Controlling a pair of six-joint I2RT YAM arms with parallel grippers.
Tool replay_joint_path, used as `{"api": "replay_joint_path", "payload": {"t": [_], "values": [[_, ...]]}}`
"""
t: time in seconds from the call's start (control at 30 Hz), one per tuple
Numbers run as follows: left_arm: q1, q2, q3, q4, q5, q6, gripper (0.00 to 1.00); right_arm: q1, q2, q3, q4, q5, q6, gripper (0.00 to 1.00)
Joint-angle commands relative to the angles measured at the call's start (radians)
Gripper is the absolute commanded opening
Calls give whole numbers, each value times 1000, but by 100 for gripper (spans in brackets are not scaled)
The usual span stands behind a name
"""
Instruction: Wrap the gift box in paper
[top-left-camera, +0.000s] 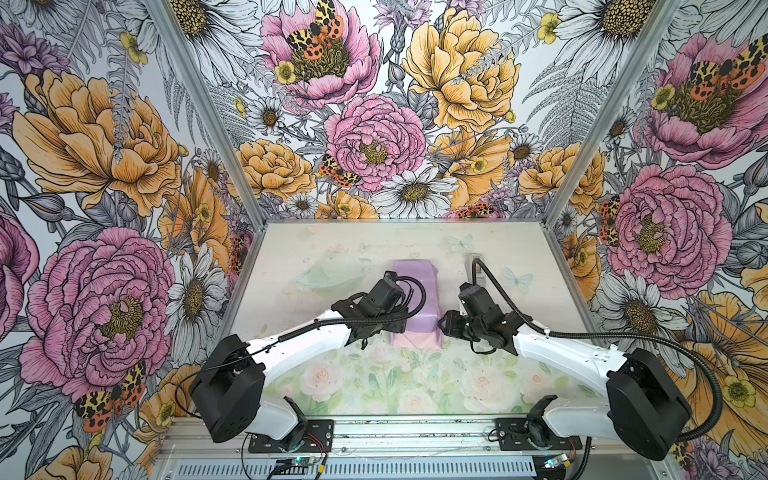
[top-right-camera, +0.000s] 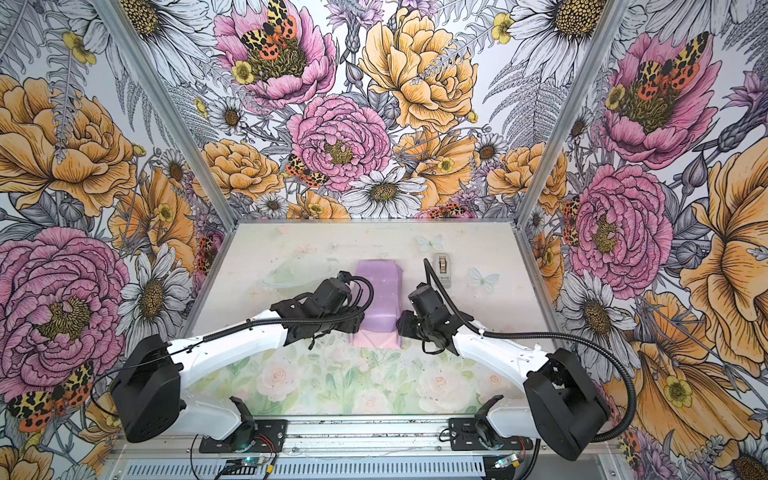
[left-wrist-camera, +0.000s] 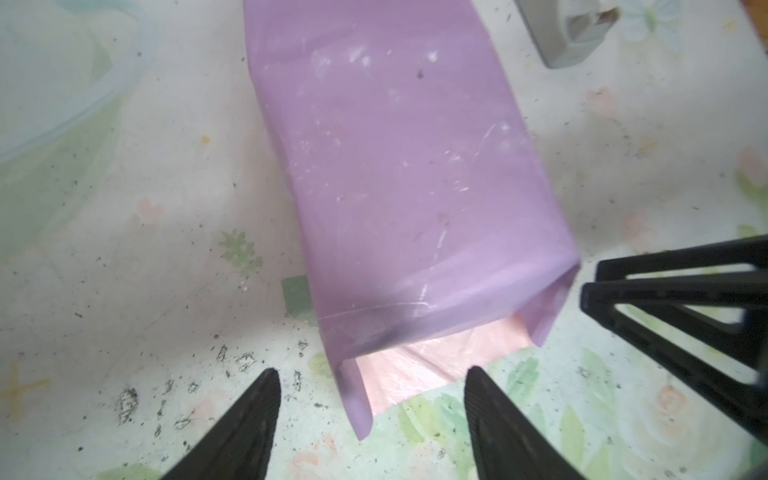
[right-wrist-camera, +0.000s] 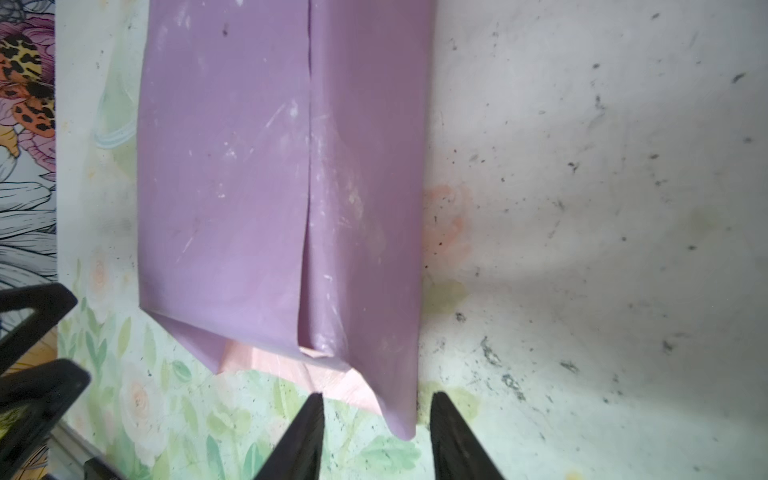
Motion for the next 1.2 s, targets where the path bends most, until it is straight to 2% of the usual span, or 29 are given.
{"api": "replay_joint_path", "payload": {"t": [0.0, 0.17, 0.33, 0.63, 0.83, 1.17], "values": [[-5, -28, 47, -4, 120, 292, 76, -37, -48, -5, -32, -128, -57, 45], [-4, 61, 132, -21, 154, 573, 78, -127, -56, -35, -34, -108, -41, 45], [-14, 208, 216, -71, 137, 734, 79, -193, -47, -58, -31, -64, -27, 45], [-21, 352, 290, -69, 65, 806, 78, -196, 27, -64, 39, -73, -38, 45], [-26, 381, 292, -56, 63, 817, 76, -193, 66, -88, 156, -70, -18, 45], [-58, 383, 233, -20, -44, 871, 72, -159, 168, -93, 340, -99, 27, 43]]}}
